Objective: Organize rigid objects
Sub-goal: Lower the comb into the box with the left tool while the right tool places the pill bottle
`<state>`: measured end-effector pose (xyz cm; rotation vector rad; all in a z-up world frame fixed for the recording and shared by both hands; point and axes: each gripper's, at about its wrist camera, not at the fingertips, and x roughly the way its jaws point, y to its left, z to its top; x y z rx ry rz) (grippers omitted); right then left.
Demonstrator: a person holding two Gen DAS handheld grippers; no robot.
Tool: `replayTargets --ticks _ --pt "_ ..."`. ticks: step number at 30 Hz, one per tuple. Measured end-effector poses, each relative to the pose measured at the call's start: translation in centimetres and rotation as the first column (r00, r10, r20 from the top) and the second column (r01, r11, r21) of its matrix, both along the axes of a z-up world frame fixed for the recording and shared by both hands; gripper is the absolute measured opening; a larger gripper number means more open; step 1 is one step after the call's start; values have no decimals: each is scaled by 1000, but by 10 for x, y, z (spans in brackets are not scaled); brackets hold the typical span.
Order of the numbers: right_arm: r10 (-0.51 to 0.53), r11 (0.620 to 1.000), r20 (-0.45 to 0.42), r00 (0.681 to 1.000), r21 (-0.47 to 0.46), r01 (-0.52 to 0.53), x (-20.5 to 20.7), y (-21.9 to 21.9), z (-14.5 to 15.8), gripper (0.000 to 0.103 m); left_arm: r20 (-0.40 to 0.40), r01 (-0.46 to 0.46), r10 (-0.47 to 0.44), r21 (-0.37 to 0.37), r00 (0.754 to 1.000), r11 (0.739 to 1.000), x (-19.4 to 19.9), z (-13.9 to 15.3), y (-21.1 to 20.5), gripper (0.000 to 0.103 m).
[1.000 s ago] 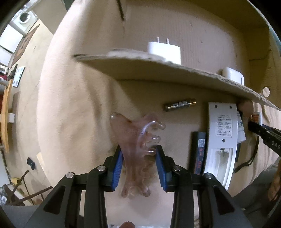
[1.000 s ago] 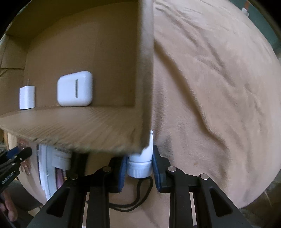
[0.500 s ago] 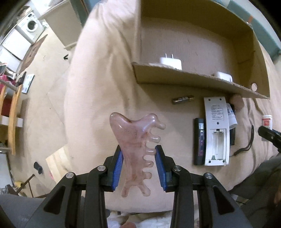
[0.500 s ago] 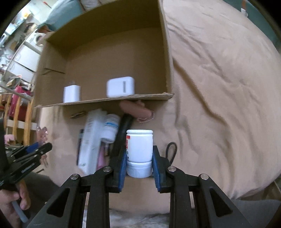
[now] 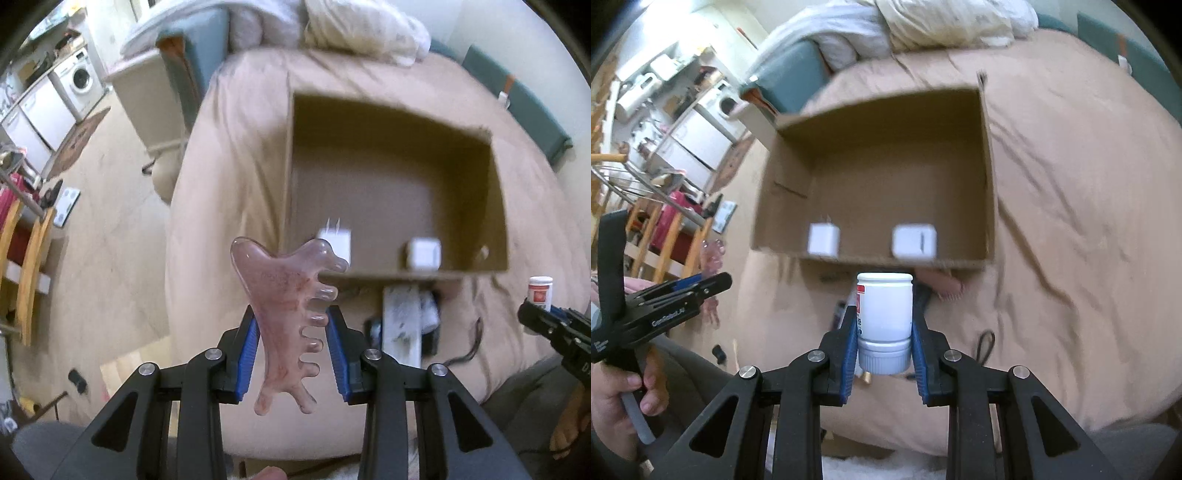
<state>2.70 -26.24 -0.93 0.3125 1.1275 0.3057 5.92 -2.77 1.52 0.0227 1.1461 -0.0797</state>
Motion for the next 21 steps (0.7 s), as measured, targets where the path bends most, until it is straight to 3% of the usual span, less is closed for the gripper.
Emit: replayTargets --ticks 9,16,21 --pt "16 1000 104 994 2 -16 41 4 39 28 106 56 -57 13 993 998 39 44 -22 32" --pt "8 1000 111 994 0 -8 79 8 39 28 93 101 -103 28 990 995 72 29 -47 33" --pt "-19 999 98 995 -43 23 105 6 20 28 57 122 -122 12 991 993 98 4 -61 33"
